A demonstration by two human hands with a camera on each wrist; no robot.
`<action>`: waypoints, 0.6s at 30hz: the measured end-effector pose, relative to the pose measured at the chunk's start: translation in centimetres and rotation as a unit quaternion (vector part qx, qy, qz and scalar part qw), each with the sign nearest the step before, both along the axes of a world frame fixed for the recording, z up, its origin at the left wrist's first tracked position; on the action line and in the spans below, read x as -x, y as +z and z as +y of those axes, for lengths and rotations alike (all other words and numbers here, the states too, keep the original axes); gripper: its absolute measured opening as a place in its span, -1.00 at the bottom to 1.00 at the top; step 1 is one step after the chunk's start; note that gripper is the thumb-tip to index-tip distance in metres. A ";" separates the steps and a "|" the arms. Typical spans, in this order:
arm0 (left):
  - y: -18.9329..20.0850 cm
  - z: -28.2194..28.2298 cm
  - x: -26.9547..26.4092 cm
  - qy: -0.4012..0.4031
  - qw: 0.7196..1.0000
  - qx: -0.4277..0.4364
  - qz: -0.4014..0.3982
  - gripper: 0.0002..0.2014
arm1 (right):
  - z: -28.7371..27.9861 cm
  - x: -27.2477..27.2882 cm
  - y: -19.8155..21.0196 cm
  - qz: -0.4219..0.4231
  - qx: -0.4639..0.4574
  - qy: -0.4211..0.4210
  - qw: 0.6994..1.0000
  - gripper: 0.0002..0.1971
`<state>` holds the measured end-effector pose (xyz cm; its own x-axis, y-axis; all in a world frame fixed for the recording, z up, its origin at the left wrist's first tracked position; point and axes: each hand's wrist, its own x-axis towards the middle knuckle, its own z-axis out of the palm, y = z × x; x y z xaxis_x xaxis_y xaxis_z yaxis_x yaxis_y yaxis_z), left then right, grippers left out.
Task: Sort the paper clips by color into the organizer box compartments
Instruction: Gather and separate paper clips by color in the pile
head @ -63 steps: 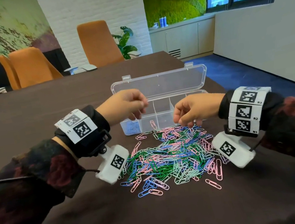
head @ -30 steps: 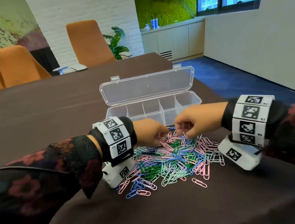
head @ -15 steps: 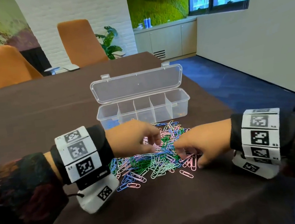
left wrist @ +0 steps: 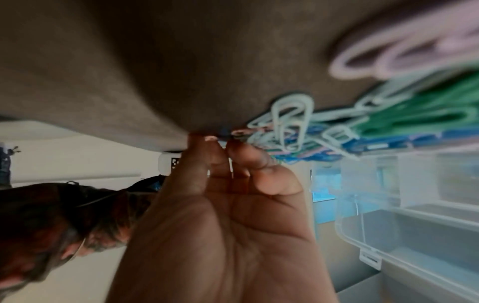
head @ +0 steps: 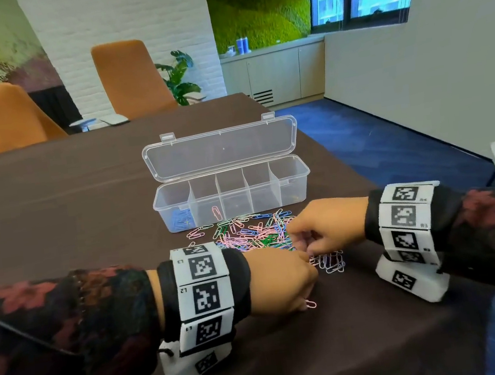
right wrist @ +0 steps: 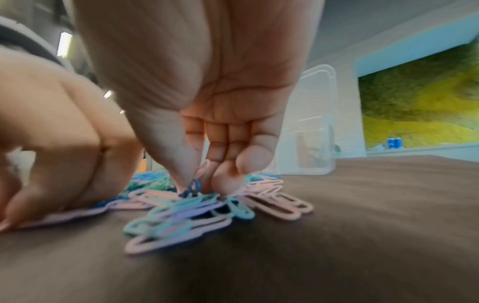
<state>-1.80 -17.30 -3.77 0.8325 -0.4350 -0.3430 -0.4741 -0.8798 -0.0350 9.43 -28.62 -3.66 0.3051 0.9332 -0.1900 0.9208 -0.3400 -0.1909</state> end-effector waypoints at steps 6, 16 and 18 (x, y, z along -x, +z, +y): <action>-0.3 0.5 -0.3 -0.011 0.998 0.054 0.001 -0.92 | -1.4 -1.8 0.6 0.176 -0.060 -0.065 0.980 -0.75; 1.9 5.3 -1.1 0.301 0.776 0.539 0.129 -0.76 | -2.0 -3.0 0.2 0.228 -0.102 -0.123 0.961 -0.76; 2.2 5.5 -0.9 0.351 0.683 0.622 0.155 -0.76 | -1.8 -2.7 0.6 0.140 -0.114 -0.122 0.976 -0.78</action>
